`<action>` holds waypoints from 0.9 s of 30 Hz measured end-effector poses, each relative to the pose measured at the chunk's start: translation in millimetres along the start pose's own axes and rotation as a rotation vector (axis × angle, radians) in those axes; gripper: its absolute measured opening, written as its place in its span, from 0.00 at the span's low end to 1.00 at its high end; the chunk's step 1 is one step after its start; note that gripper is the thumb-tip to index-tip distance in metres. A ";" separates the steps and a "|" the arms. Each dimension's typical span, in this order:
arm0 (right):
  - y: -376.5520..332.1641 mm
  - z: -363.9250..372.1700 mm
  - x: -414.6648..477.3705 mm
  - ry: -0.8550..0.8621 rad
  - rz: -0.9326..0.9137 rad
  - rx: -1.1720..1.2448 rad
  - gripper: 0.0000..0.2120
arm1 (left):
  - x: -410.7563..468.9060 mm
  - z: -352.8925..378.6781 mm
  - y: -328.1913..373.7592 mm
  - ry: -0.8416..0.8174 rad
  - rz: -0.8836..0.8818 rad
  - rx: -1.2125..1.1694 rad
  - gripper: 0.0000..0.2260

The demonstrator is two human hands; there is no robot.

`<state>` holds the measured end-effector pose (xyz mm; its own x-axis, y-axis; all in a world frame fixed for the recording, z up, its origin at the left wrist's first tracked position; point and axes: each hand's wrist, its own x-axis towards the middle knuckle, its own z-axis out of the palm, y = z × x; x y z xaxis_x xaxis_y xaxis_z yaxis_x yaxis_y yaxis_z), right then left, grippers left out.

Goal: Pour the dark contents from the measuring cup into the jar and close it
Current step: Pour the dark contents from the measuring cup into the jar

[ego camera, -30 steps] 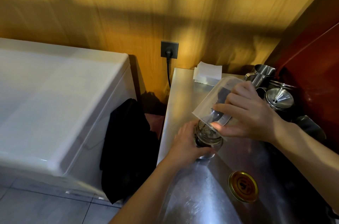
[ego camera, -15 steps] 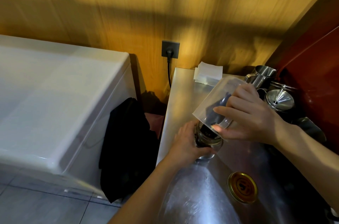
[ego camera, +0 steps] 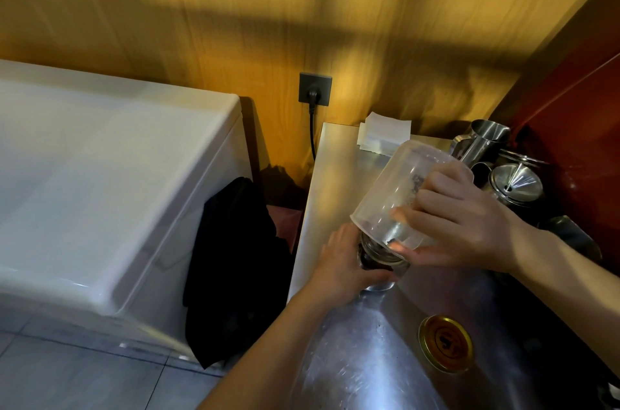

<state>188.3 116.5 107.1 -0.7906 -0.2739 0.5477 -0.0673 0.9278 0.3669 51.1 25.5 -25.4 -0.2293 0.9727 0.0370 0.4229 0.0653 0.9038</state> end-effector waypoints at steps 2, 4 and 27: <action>0.6 -1.4 -0.5 -0.006 -0.009 -0.001 0.14 | 0.1 0.2 -0.2 0.005 0.003 -0.002 0.32; 0.9 -1.7 0.0 -0.013 -0.016 0.001 0.13 | 0.5 0.6 0.0 0.004 0.009 -0.005 0.33; -6.4 -5.5 -0.3 -0.007 -0.004 0.029 0.13 | 1.8 -1.5 1.0 -0.047 0.009 -0.013 0.26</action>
<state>192.3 109.2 108.7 -0.7945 -0.2757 0.5411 -0.0875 0.9337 0.3472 49.8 27.0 -23.8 -0.1840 0.9826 0.0256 0.4137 0.0538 0.9088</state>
